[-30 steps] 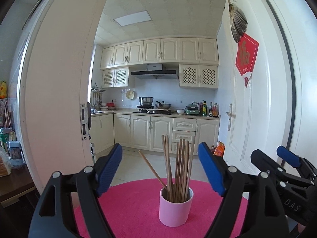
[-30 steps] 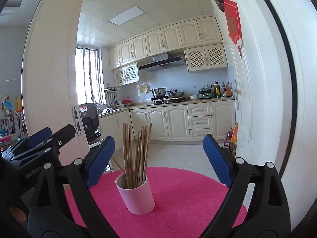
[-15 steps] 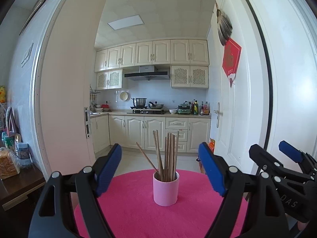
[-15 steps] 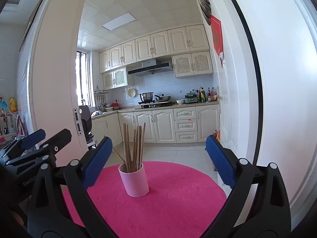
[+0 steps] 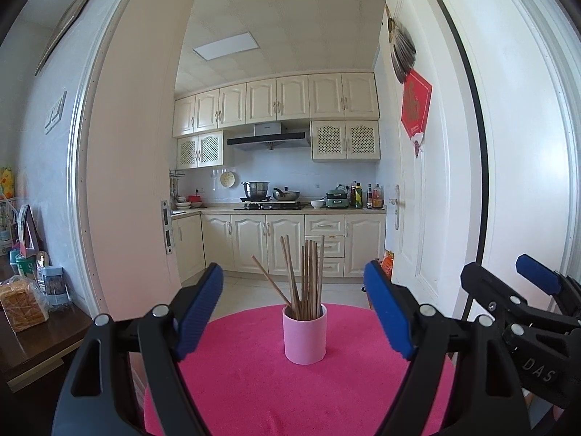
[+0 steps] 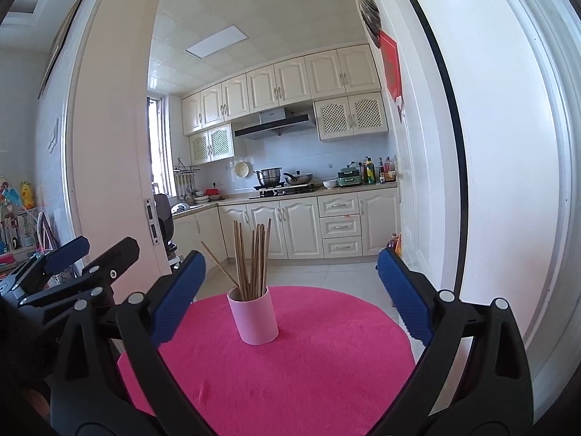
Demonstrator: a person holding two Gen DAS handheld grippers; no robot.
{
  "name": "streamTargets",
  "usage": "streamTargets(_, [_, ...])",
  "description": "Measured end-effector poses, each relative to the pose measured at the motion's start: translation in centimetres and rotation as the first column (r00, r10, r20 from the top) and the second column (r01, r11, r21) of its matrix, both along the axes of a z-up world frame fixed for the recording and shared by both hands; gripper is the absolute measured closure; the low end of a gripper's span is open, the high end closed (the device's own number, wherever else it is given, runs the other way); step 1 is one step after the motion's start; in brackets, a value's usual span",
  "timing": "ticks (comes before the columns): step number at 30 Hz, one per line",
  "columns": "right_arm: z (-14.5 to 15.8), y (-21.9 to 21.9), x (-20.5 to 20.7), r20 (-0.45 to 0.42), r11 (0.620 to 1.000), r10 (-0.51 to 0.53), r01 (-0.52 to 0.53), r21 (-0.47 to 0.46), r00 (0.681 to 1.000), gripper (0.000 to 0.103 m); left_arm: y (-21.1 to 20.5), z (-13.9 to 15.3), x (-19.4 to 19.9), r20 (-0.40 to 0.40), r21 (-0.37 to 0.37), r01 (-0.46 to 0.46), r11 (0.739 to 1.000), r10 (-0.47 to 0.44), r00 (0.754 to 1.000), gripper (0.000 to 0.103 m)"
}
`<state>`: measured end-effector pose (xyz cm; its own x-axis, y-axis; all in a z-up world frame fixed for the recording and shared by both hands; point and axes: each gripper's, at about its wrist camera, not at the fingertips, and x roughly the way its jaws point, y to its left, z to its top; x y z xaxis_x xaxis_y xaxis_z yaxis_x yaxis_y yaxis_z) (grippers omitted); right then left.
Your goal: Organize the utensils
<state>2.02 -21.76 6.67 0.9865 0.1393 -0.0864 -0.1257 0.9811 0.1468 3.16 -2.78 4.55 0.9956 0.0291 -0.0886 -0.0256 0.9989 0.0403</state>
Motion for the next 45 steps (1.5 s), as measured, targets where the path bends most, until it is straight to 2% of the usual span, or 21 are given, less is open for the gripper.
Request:
streamTargets(7, [-0.04, 0.44, -0.48, 0.001, 0.999, -0.02, 0.02, -0.044, 1.0, 0.009, 0.25, -0.01, -0.43, 0.008, -0.02, 0.004, 1.0, -0.004, 1.0, 0.024])
streamTargets(45, [-0.76, 0.28, 0.4, -0.044, 0.999, 0.001, -0.003, -0.037, 0.999, 0.009, -0.36, -0.56, -0.05, 0.01, 0.013, -0.01, 1.0, 0.01, 1.0, 0.024])
